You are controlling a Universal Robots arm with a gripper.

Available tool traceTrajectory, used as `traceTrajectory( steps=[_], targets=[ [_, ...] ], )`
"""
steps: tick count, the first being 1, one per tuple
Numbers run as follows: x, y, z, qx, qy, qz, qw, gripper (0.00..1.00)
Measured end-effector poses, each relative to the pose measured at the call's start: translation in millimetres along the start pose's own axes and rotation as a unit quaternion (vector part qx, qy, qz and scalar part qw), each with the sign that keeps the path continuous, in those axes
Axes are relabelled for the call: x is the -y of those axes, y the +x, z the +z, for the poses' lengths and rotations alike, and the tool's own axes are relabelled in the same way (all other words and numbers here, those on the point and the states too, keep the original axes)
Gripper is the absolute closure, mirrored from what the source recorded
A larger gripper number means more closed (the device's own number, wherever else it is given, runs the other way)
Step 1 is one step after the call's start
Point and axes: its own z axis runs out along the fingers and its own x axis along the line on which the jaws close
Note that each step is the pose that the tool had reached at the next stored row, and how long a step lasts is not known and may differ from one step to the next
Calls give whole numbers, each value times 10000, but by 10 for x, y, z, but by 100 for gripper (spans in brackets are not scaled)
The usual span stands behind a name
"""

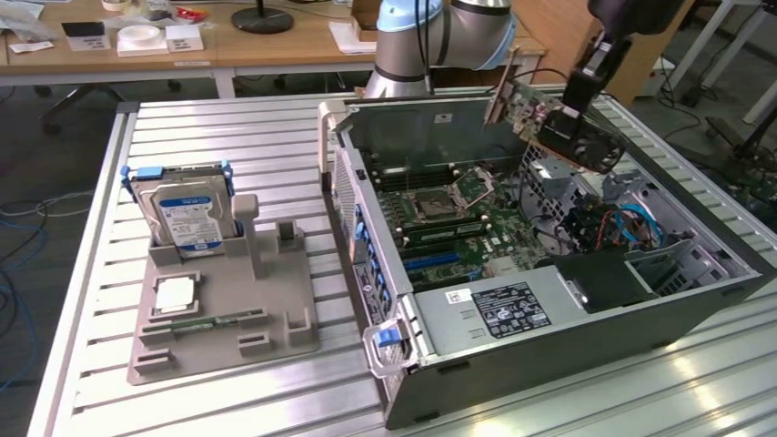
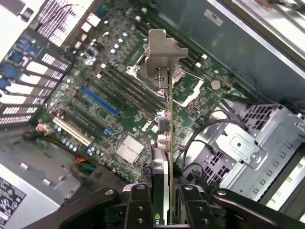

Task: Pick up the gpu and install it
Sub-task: 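Insert the gpu into the slot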

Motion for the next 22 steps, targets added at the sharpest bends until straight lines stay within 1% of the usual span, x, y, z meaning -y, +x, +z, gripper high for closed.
traceTrajectory(
  steps=[5, 10, 13, 16, 20, 22],
  targets=[
    [0, 1, 2, -26, 12, -344, 9994, 73],
    [-1, 1, 4, -50, 24, -676, 9977, 73],
    [-1, 1, 6, -65, 30, -882, 9961, 73],
    [-1, 1, 8, -77, 34, -1079, 9941, 73],
    [-1, 1, 10, -93, 39, -1343, 9909, 73],
    [-2, 1, 11, -101, 43, -1473, 9890, 73]
  ],
)
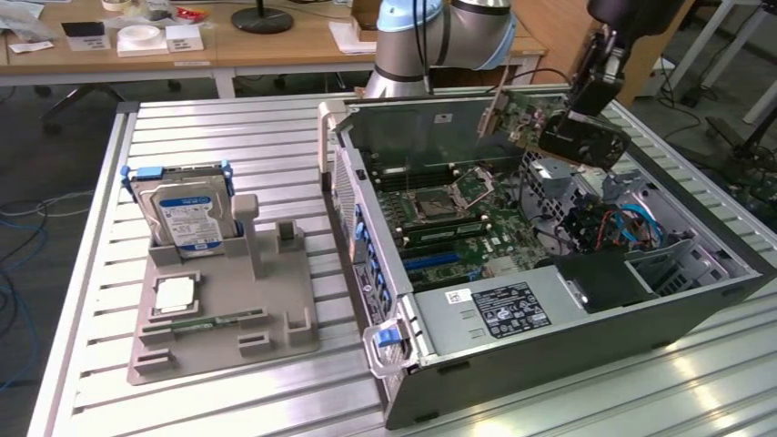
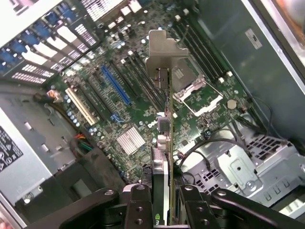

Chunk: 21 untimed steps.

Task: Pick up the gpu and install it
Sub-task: 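Insert the gpu into the slot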

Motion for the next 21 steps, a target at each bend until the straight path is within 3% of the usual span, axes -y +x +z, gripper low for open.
traceTrajectory(
  steps=[6, 11, 16, 21],
  targets=[
    [0, -1, 3, -26, 9, -392, 9992, 73],
    [-1, -1, 5, -47, 18, -716, 9974, 73],
    [-2, -1, 8, -66, 25, -1041, 9945, 73],
    [-3, -2, 11, -85, 32, -1365, 9906, 73]
  ],
)
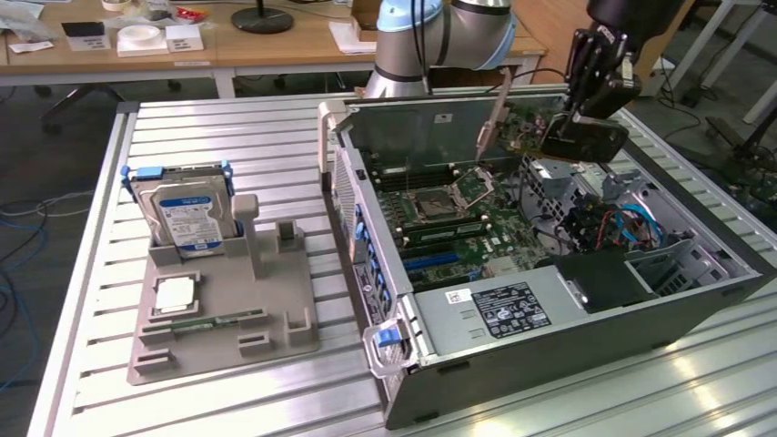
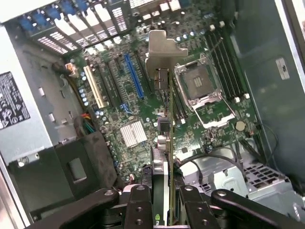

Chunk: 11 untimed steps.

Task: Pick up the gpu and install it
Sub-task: 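Insert the gpu into the slot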

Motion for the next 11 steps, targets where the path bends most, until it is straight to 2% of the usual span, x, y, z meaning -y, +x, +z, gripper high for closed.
traceTrajectory(
  steps=[6, 11],
  targets=[
    [-1, -1, 3, -23, 9, -389, 9992, 73],
    [-1, -1, 6, -39, 15, -725, 9974, 73]
  ],
)
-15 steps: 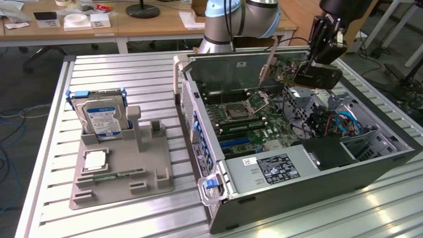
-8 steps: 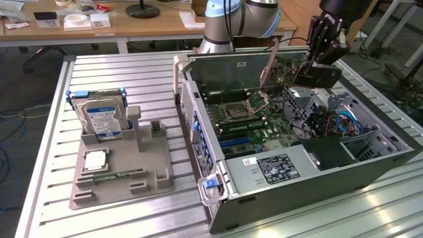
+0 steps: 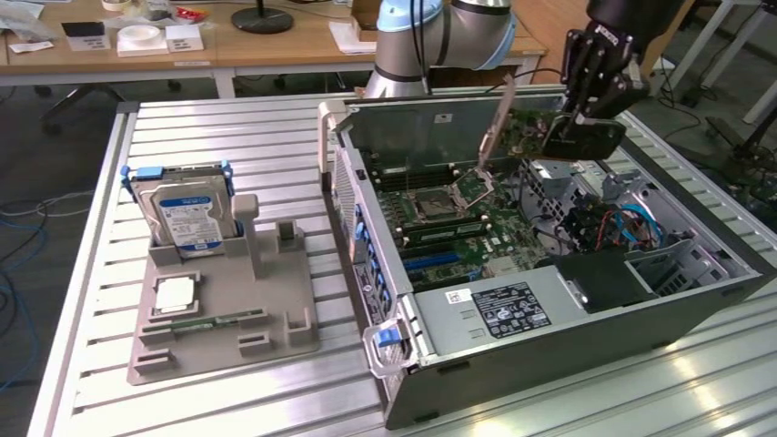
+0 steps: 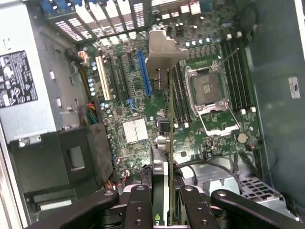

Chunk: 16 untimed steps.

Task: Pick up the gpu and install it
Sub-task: 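Insert the gpu into the slot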

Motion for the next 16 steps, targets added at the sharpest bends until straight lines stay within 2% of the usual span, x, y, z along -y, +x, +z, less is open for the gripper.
traceTrajectory(
  steps=[5, 10, 16],
  targets=[
    [-1, -2, 3, -17, 7, -336, 9994, 73],
    [-2, -5, 7, -36, 13, -633, 9980, 73],
    [-3, -6, 7, -43, 15, -675, 9977, 73]
  ],
)
